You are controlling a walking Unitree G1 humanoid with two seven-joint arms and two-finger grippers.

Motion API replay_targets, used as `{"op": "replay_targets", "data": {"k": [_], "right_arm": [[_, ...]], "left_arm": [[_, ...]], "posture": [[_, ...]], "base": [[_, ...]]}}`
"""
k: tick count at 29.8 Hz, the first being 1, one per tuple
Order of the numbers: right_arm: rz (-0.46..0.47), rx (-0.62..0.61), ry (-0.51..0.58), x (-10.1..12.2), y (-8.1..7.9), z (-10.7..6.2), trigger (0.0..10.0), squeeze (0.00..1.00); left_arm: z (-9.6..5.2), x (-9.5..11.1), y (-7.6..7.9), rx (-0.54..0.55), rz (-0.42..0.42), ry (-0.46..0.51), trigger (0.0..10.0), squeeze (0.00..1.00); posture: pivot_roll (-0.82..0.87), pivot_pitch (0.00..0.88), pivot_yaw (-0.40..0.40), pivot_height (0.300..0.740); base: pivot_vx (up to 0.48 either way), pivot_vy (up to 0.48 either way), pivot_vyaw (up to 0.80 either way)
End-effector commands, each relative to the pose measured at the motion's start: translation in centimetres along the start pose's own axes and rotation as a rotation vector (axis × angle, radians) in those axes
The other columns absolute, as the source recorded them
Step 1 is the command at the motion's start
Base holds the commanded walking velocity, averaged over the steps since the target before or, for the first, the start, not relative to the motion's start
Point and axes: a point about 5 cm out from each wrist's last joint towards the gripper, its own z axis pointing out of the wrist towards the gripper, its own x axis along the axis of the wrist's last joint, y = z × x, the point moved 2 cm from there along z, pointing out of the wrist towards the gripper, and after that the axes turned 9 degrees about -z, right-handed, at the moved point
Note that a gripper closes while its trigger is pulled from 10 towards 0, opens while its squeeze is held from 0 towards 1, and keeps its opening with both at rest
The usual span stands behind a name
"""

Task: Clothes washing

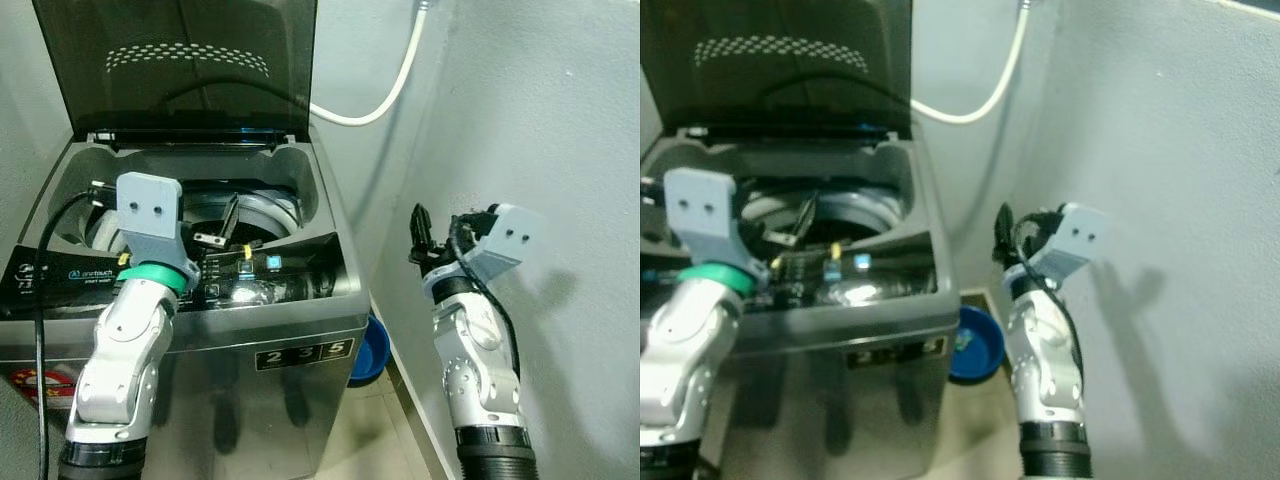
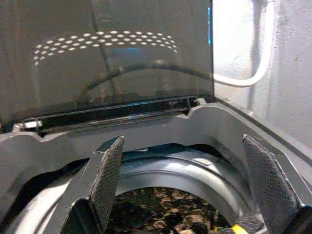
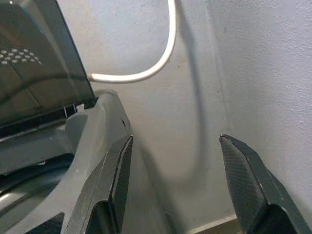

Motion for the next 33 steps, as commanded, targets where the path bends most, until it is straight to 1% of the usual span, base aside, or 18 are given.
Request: {"op": "replay_targets", "data": {"k": [1, 4, 7, 12, 31, 32, 33], "right_arm": [[-0.021, -0.013, 0.004, -0.1, -0.1, 0.1, 10.0, 0.0], [-0.017, -0.01, 0.012, 0.0, -0.1, 0.2, 10.0, 0.0], [0.012, 0.003, 0.024, 0.1, 0.2, 0.0, 10.0, 0.0], [0.028, 0.007, 0.033, 0.1, 0.5, -0.2, 10.0, 0.0], [0.004, -0.032, 0.043, 0.0, 0.9, 0.2, 10.0, 0.0], [0.014, -0.037, 0.043, 0.0, 1.0, 0.3, 10.0, 0.0], [0.005, -0.042, 0.045, 0.0, 1.1, 0.3, 10.0, 0.0]], "left_arm": [[-0.4, -0.1, -0.2, 0.006, 0.014, -0.002, 10.0, 0.0], [-0.3, -0.2, -0.6, 0.015, 0.02, -0.004, 10.0, 0.0], [0.0, -0.2, -0.5, 0.016, 0.021, -0.002, 10.0, 0.0], [0.1, -0.1, -0.4, 0.012, 0.022, 0.0, 10.0, 0.0], [-0.1, -0.2, -0.6, 0.004, 0.037, -0.01, 10.0, 0.0], [-0.1, -0.2, -0.6, 0.003, 0.037, -0.01, 10.0, 0.0], [0.0, -0.1, -0.6, 0.001, 0.038, -0.009, 10.0, 0.0]], "posture": [[0.09, 0.0, -0.019, 0.74], [0.07, 0.0, -0.017, 0.74], [0.08, 0.0, -0.013, 0.74], [0.08, 0.0, -0.007, 0.74], [0.1, 0.0, 0.002, 0.74], [0.1, 0.0, 0.004, 0.74], [0.09, 0.0, 0.007, 0.74]], "base": [[0.0, 0.0, 0.0], [0.0, 0.0, 0.0], [0.0, 0.0, 0.73], [0.0, 0.0, 0.76], [0.0, 0.0, 0.78], [0.0, 0.0, 0.0], [0.0, 0.0, 0.78]]}}
